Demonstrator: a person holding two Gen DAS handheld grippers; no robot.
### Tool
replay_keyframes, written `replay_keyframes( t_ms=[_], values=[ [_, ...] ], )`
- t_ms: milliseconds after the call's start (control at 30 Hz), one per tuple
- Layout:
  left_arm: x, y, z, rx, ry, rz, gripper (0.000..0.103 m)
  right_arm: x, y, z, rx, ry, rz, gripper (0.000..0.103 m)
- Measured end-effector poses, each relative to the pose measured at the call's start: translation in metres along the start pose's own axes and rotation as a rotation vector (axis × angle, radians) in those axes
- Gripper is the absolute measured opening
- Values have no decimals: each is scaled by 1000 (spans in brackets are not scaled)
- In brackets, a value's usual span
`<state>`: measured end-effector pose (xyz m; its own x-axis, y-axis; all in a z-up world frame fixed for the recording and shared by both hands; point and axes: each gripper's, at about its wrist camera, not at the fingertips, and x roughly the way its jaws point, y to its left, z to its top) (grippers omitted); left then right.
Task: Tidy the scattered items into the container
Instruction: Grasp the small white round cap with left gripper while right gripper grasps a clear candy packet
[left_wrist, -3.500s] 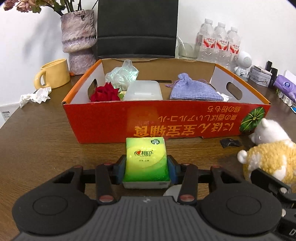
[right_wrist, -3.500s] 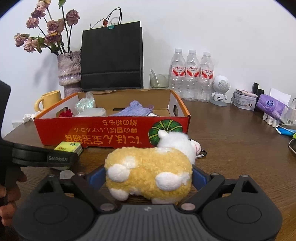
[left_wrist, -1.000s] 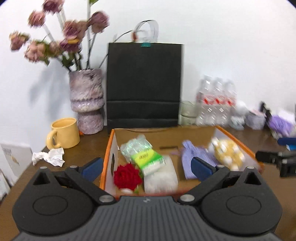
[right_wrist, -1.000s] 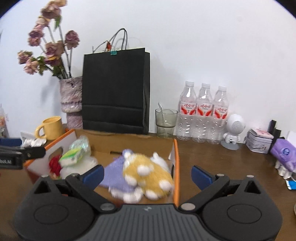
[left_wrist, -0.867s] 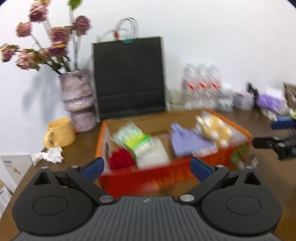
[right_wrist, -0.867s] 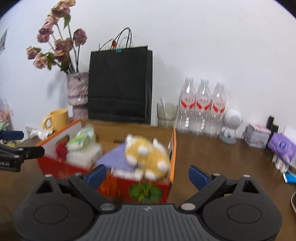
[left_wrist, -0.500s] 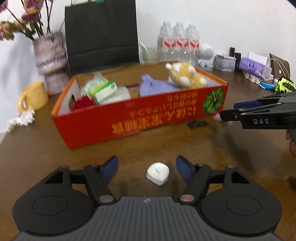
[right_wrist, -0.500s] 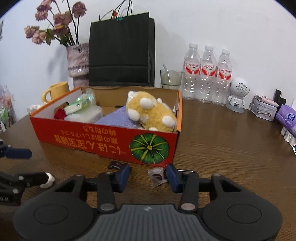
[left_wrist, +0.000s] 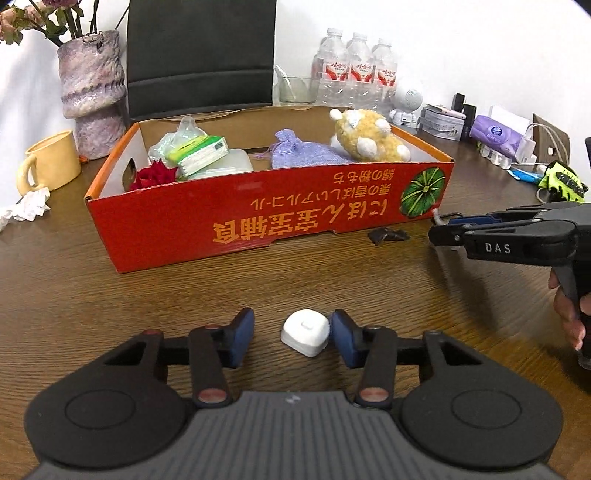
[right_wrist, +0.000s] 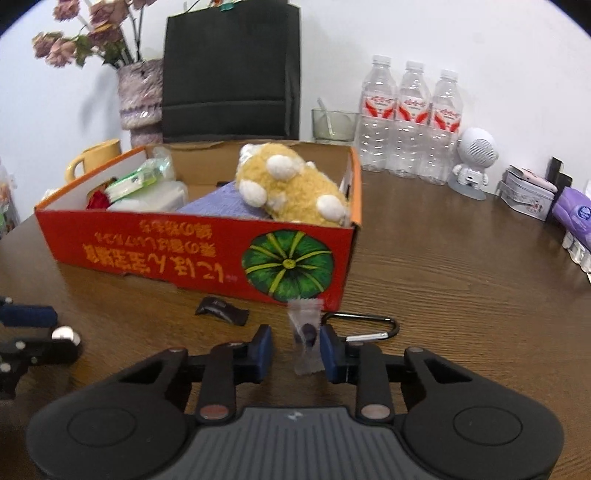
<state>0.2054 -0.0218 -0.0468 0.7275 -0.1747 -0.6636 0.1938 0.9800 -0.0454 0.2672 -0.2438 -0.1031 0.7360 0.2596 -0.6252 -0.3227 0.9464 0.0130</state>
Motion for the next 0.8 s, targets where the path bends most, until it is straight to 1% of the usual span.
replay_keyframes(
  t_ms=[100,333,467,533,600,633,800],
  values=[
    [0,-3,0,13,1,-4,47,4,0,0,7,11,0,27],
    [0,-4,-1,27,-2,-15,43,6,0,1,21,4,-3,27],
    [1,-7,-1,46,-4,-17,36,7,1,1,15,5,-7,27],
    [1,-7,-2,47,-6,-18,34,6,3,1,1,3,-12,26],
    [0,-6,-2,47,-7,-18,30,6,5,0,-11,1,-10,21],
    [0,-5,-2,47,-7,-20,29,5,7,0,-17,1,-11,21],
    [-2,-5,-3,47,-8,-39,28,-2,9,-2,-22,-11,-22,19]
  ],
)
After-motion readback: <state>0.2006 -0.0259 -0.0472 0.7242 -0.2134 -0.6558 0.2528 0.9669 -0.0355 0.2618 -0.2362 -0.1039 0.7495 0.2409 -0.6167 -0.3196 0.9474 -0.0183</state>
